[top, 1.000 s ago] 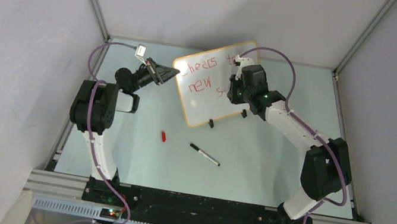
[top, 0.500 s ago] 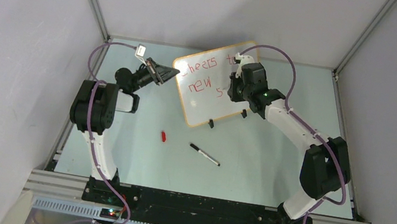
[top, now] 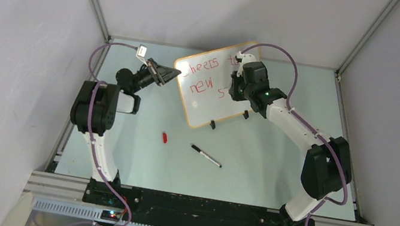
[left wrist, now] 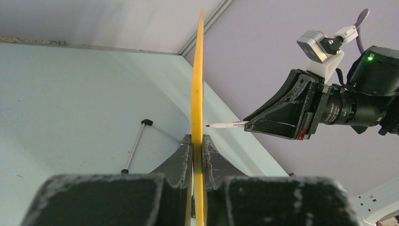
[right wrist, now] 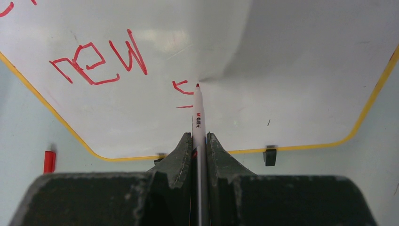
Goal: Write a sentence on the whiteboard
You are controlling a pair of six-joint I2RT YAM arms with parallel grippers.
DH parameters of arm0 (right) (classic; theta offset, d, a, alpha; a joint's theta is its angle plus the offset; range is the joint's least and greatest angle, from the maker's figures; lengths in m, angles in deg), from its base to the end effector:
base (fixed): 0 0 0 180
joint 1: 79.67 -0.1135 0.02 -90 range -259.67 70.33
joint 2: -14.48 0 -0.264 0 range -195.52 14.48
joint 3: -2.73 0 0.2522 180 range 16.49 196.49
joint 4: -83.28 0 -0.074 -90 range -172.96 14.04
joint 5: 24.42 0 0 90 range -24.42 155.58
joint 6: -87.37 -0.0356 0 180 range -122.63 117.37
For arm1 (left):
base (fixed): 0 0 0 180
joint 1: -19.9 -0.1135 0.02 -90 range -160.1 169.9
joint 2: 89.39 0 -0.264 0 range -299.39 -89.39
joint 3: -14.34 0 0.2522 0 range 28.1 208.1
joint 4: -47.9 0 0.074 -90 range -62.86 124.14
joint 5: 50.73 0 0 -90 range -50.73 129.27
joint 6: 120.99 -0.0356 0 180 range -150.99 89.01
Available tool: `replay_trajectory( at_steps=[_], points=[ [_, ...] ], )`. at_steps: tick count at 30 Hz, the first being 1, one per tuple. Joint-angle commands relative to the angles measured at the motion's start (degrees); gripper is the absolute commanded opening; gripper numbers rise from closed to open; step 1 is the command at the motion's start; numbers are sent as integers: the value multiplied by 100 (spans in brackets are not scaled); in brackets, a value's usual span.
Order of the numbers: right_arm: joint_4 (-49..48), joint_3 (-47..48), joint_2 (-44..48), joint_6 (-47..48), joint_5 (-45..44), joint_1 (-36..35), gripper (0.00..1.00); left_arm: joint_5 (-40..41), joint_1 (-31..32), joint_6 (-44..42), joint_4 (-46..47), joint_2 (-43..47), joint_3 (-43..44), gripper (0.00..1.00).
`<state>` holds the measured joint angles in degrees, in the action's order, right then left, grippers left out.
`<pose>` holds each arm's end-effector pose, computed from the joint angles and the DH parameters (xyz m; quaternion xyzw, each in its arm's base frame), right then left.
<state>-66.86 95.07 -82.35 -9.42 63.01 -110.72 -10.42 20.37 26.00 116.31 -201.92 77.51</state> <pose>0.3378 0.2015 0.2941 -0.1756 0.8666 0.1326 0.4479 0.3769 -0.0302 0.1976 0.0520 0.6259 -0.5690 0.5308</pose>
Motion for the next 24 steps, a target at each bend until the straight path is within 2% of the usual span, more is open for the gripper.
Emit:
replay_trajectory(
  at_steps=[1, 24],
  points=[
    [-45, 279, -86, 97, -122, -15, 0, -66, 32, -162, 159, 79, -46, 2],
    [-29, 342, -292, 133, -536, -69, 0, -73, 33, -186, 133, 85, -45, 2]
  ],
)
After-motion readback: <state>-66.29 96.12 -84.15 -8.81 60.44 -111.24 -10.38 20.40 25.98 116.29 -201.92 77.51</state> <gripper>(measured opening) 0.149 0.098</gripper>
